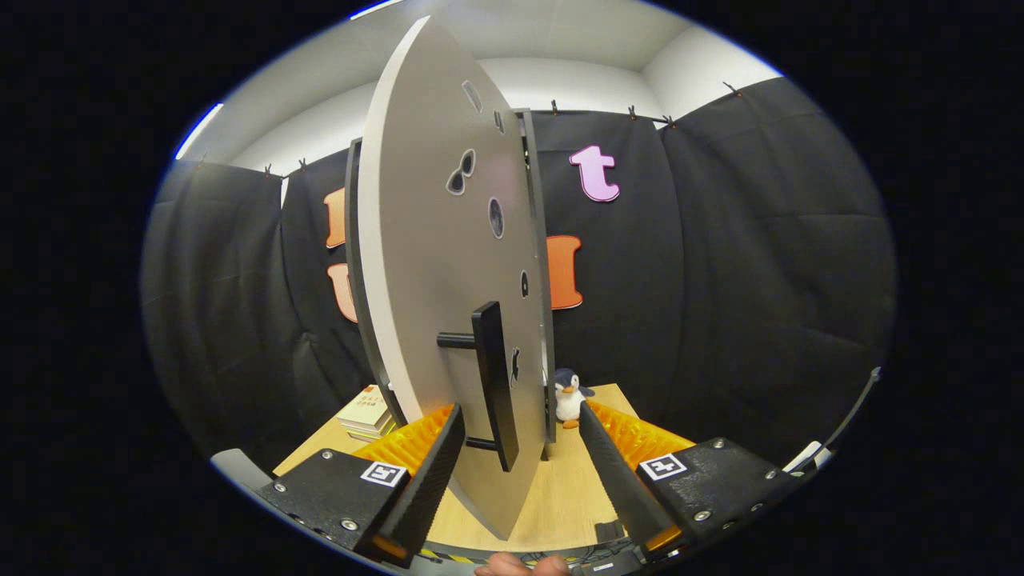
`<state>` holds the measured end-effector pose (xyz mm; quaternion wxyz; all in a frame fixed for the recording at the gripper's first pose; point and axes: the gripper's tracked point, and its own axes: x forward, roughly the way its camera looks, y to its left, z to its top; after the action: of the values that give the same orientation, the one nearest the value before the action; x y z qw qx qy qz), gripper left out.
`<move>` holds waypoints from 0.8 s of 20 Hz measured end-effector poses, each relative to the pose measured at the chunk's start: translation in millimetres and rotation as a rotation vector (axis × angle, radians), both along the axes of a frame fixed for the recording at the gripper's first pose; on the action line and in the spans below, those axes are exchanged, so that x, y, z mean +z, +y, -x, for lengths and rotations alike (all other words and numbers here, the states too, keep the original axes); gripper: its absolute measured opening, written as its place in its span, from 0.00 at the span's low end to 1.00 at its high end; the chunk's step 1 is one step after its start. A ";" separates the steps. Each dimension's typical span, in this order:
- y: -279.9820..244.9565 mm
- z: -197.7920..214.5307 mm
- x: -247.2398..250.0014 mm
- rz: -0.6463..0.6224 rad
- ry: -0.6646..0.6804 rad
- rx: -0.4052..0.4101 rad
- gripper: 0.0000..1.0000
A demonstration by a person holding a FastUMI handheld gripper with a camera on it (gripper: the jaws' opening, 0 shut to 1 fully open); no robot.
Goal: Open the shoe cabinet door, grab the shoes and put them into the shoe cabinet, then close the shoe cabinet door.
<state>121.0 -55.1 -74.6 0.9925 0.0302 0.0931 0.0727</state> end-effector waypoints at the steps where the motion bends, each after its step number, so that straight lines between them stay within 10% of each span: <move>1: 10.4 -0.8 0.3 0.000 0.001 -0.010 0.91; 16: 168.7 -61.0 -3.2 0.010 0.034 0.070 0.92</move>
<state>182.0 113.6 -77.8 0.9878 0.0230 0.1114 0.1062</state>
